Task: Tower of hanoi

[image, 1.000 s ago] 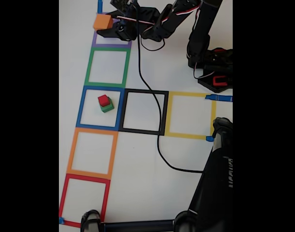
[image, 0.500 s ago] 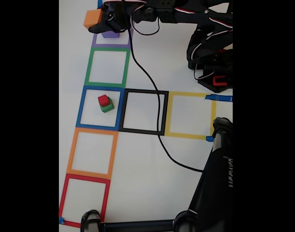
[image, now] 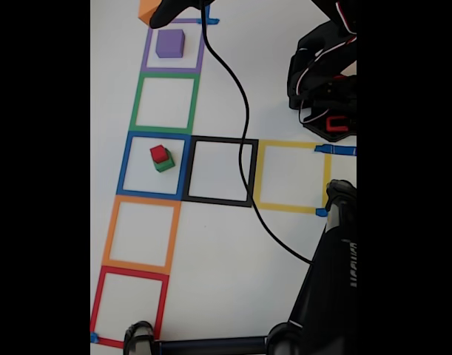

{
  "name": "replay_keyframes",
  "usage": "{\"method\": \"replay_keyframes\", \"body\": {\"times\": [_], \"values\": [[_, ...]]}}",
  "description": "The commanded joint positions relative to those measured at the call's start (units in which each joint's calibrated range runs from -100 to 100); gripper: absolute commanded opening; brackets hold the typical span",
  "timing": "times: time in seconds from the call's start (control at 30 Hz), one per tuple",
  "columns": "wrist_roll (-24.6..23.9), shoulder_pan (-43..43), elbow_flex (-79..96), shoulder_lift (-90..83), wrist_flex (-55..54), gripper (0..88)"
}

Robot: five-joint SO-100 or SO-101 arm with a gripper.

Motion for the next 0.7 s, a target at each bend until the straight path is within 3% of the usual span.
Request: {"method": "replay_keyframes", "body": {"times": [0.0,0.13,0.23,0.57,0.67], "values": [[0.72,-2.10,-3.23,-2.16,5.55,9.6],[0.72,-2.20,2.95,-2.80,5.07,9.4],[0.72,-2.20,13.04,-5.71,-1.57,9.6],[0.72,-1.24,56.31,-14.43,-42.38,9.1],[0.72,-1.24,70.77,-12.49,-62.30,9.6]]}}
